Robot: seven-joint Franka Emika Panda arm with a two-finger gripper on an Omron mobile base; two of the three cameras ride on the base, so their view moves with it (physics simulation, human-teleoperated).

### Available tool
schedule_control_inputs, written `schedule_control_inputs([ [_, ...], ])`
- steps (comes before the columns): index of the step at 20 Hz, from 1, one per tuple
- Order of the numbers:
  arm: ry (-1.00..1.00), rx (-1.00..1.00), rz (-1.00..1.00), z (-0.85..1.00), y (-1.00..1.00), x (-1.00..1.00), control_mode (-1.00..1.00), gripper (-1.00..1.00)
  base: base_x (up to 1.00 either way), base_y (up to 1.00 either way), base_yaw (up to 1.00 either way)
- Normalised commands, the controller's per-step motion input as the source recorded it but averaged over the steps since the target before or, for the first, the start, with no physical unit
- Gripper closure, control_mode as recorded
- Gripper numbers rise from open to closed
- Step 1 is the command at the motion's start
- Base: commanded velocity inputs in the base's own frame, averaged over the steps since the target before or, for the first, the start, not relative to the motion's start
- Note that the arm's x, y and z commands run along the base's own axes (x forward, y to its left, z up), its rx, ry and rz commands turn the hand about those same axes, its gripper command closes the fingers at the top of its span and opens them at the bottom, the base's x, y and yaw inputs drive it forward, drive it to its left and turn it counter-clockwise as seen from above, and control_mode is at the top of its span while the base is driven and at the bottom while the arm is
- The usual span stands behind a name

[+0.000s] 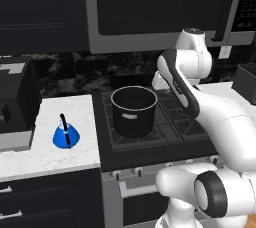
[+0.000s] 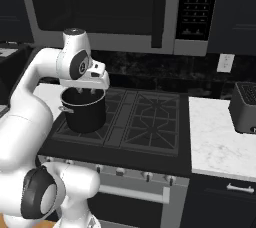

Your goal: Pick the kettle from the counter and place it on a stove burner. Then turn the burner on.

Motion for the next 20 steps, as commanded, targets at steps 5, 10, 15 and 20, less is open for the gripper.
schedule_control_inputs([
  [5, -0.03, 0.0, 0.0, 0.0, -0.01, -0.22, -1.0, -1.0, 0.0, 0.0, 0.0],
  [10, -0.09, 0.01, 0.0, 0.0, 0.91, -0.33, -1.0, -1.0, 0.0, 0.0, 0.0],
  [15, -0.11, 0.05, 0.0, 0.0, 1.0, -0.21, -1.0, -1.0, 0.0, 0.0, 0.0],
  [20, -0.03, 0.04, 0.0, 0.0, 0.99, -0.19, -1.0, -1.0, 0.0, 0.0, 0.0],
])
